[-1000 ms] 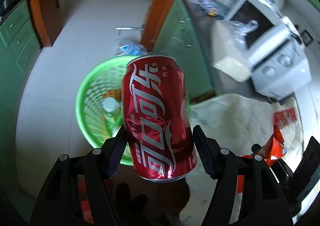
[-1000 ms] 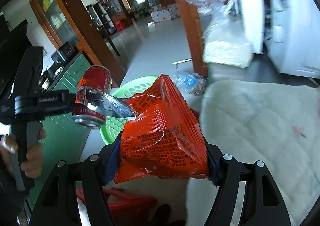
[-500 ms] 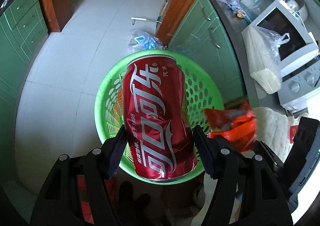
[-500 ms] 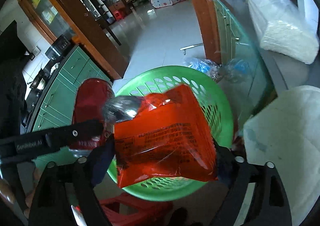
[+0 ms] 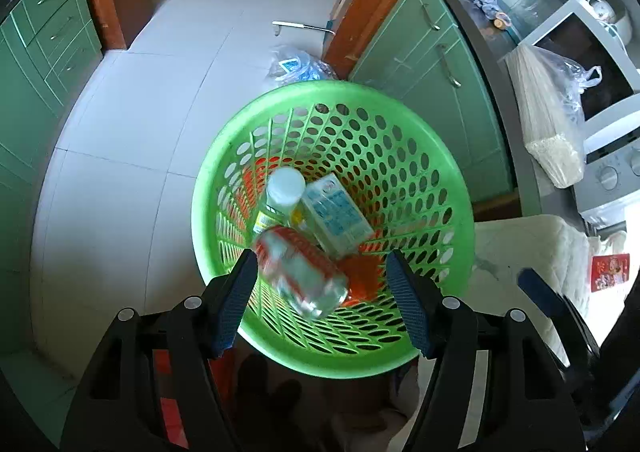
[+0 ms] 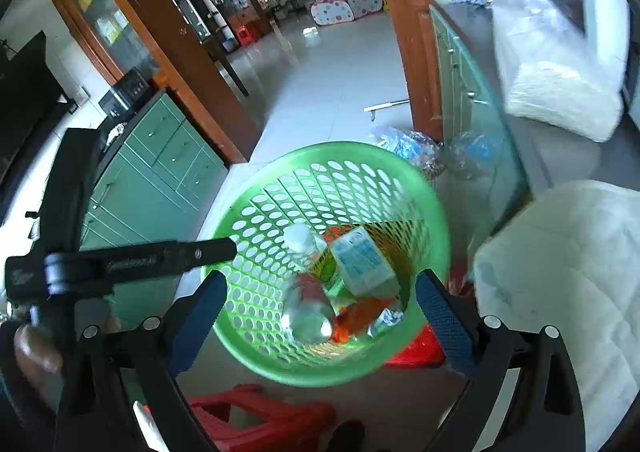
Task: Collect trash
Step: 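Carry can and chip bag to the green basket and release both, then move both open tools back over the cloth toward the red canister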
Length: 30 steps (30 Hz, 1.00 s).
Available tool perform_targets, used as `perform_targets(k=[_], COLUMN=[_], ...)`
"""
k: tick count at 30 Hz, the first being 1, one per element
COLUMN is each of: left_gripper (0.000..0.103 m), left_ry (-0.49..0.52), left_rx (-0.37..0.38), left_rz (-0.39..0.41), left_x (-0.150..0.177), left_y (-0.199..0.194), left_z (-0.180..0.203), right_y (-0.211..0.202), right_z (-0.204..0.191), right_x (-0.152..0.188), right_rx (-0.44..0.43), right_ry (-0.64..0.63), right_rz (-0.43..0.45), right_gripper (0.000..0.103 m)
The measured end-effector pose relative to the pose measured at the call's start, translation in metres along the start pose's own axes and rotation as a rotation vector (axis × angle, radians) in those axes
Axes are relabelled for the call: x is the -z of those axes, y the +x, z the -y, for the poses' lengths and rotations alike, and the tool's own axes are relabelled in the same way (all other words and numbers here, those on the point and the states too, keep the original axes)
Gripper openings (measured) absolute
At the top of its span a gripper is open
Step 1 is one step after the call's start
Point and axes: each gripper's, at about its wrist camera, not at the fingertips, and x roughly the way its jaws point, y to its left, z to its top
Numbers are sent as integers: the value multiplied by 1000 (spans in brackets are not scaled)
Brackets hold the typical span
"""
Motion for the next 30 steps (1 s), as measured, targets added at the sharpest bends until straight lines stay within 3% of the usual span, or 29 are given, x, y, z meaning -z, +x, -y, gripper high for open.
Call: perform_targets(k=[7, 15, 22, 30], left_gripper=[71, 73, 76, 79], left_ry=[20, 90, 165, 311], left_rx=[22, 55, 84, 124], left_rz=[41, 90, 83, 56], left_x=[10, 28, 47, 69], left_y=[-20, -43, -45, -36], left_z=[22, 70, 118, 200], right_y=[-82, -181, -230, -277], right_z=[40, 137, 212, 279], right_x=[28, 61, 88, 106], right_rx=[122, 338, 478, 550], right_ry=[-19, 106, 233, 343], right_rz=[82, 161, 205, 261], right_gripper=[92, 92, 92, 92])
